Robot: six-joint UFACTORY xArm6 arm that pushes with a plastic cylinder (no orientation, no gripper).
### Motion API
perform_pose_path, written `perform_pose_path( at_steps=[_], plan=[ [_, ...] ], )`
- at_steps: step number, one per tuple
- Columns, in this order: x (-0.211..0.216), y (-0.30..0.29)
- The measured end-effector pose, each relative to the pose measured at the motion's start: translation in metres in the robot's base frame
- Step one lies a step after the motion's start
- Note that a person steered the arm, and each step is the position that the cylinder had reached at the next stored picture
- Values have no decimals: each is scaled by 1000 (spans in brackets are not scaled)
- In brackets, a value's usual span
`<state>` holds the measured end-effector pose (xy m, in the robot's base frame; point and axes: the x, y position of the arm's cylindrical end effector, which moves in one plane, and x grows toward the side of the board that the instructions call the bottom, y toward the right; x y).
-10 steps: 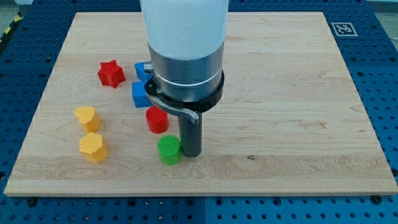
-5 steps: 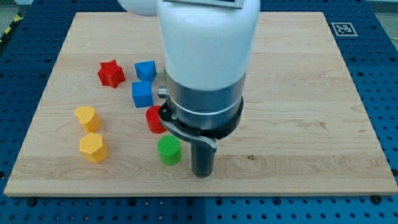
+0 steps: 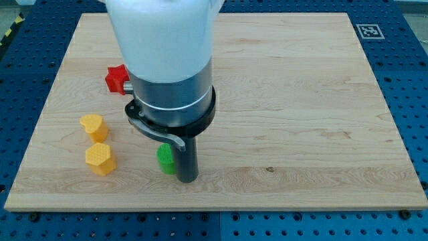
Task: Move the green circle below the red circle
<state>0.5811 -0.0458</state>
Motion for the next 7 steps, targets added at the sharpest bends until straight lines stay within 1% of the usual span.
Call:
perform_pose_path(
  at_steps=[1,2,3,4,5,6,7],
  plan=[
    [-5,23],
    [-14,68],
    [-16,86],
    [-20,86],
    [-41,84],
    [-41,84],
    [-53,83]
  ],
)
